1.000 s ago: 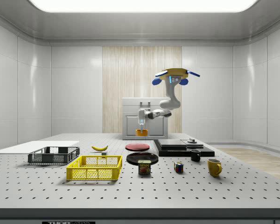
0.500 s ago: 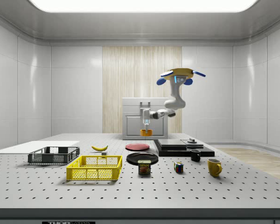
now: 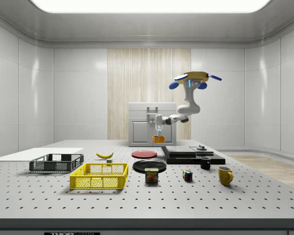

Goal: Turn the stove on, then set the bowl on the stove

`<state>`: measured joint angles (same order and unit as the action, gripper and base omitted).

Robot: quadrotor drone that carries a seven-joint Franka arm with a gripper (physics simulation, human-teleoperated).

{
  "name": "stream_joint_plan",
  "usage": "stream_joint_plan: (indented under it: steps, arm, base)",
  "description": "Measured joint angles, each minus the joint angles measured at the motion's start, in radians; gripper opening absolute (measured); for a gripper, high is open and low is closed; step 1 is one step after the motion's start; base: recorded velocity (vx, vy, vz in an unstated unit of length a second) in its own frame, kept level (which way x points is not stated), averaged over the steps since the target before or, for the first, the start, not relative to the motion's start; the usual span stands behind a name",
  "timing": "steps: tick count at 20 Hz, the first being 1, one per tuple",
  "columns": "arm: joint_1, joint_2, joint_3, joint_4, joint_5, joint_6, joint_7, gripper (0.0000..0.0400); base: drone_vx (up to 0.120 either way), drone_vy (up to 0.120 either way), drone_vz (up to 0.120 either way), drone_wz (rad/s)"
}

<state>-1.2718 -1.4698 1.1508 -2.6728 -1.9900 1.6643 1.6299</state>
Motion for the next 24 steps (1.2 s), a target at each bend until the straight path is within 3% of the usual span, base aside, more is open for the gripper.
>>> stream_joint_plan:
  steps: [4, 24]
  arm:
    - [0.0, -0.001, 0.0, 0.0, 0.0, 0.001, 0.0, 0.01]
    - [-0.002, -0.005, 0.0, 0.0, 0.002, 0.004, 0.002, 0.01]
  base:
    - [-0.12, 0.0, -0.1, 0.0]
    - [-0.12, -0.006, -0.012, 0.0]
